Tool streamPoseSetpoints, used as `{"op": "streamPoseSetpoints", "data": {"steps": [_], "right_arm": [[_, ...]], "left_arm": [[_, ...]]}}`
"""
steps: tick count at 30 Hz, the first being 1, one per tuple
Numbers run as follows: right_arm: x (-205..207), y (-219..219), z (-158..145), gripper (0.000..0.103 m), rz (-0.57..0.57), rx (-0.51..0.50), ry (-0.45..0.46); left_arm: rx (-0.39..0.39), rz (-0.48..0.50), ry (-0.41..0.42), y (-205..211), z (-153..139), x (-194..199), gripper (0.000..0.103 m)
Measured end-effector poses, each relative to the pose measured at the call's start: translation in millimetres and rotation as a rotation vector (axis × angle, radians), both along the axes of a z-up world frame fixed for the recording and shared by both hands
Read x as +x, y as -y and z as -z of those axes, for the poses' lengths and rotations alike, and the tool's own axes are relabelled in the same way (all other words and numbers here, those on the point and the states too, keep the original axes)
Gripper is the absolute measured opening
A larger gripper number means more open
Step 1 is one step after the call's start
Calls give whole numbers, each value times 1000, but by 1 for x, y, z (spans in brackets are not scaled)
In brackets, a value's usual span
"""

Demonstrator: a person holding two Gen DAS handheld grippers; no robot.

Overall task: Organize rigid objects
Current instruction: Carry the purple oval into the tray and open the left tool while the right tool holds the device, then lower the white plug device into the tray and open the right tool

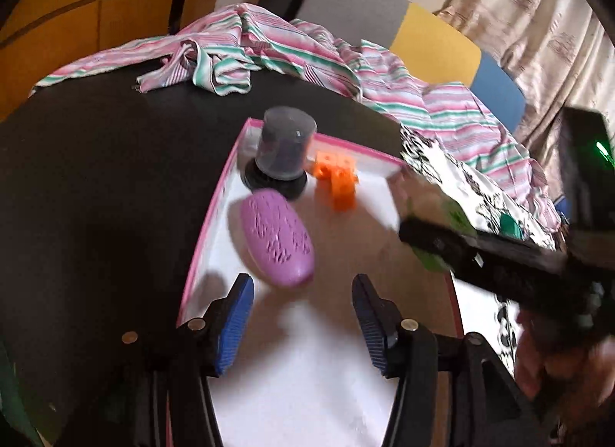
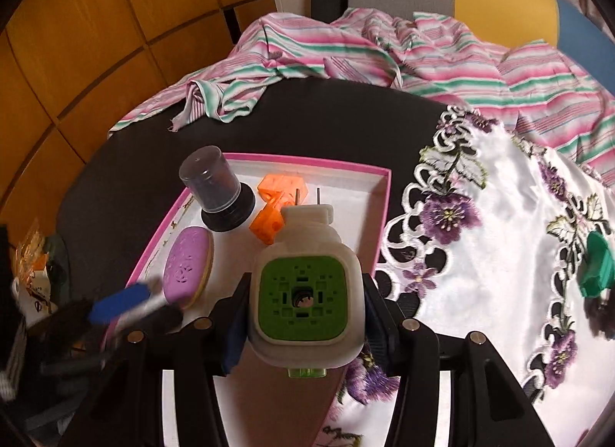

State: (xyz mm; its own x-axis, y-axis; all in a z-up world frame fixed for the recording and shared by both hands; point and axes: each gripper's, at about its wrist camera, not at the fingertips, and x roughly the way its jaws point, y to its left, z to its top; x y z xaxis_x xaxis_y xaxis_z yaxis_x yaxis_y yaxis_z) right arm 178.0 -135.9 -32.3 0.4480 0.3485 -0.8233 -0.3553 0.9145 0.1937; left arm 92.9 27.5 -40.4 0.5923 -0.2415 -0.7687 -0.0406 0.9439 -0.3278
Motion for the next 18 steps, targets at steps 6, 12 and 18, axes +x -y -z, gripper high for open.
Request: {"op": "streamPoseSetpoints", "data": {"steps": [6, 12, 18], "right_arm": [[14, -15, 8, 52, -4, -56, -5], [32, -26, 13, 53, 0, -102, -9], [43, -30, 17, 53, 20, -154, 27]], "left_arm": [[-46, 11, -10, -5, 2, -13, 54], [-64, 19, -14, -9, 0, -23, 54], [-79, 12, -22, -10, 2, -27, 54]]}}
